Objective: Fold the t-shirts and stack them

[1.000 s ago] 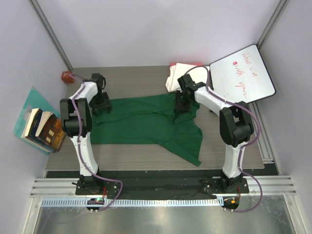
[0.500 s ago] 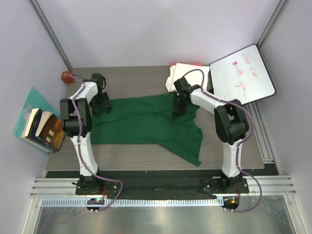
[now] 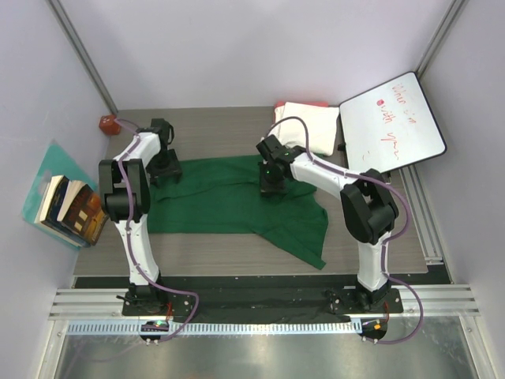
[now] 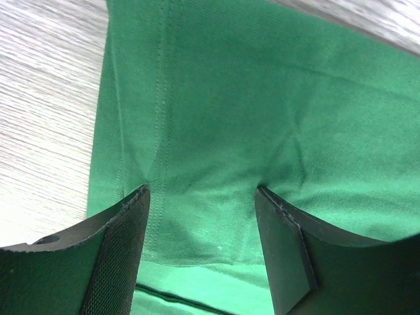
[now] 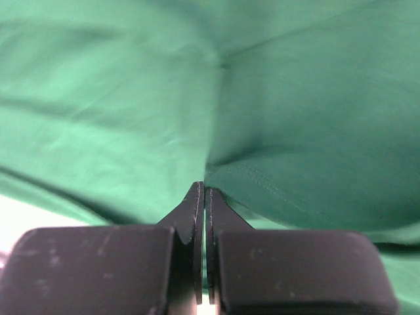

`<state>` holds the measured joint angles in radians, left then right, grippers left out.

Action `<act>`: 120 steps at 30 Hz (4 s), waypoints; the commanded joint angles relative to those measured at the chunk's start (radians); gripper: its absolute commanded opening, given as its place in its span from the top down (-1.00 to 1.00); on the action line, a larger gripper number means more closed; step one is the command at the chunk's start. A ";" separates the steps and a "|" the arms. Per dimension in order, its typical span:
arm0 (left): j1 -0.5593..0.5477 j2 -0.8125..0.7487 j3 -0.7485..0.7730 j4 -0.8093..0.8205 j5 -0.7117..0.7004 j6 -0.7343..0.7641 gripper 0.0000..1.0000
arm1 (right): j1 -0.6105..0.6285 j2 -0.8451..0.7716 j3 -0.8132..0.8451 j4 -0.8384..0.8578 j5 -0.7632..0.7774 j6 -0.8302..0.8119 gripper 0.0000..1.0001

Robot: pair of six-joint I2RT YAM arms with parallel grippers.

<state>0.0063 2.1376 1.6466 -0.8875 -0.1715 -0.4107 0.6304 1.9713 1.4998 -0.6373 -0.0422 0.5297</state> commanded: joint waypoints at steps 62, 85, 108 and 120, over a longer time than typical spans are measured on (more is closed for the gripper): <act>-0.068 0.025 -0.021 0.009 -0.029 0.003 -0.33 | -0.264 -0.353 -0.363 -0.044 0.010 -0.148 0.30; -0.058 -0.002 -0.044 0.036 -0.138 -0.003 -0.35 | -0.302 0.201 0.125 -0.015 0.171 -0.142 0.68; 0.047 0.024 0.021 0.007 -0.114 -0.036 0.14 | -0.396 0.287 0.172 -0.002 0.206 -0.131 0.98; 0.060 0.071 0.073 -0.002 -0.100 -0.031 -0.29 | -0.411 0.334 0.293 -0.028 0.140 -0.146 0.38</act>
<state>0.0467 2.1632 1.6939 -0.9150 -0.2386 -0.4419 0.2451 2.2520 1.7927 -0.6209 0.0368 0.4183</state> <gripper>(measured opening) 0.645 0.257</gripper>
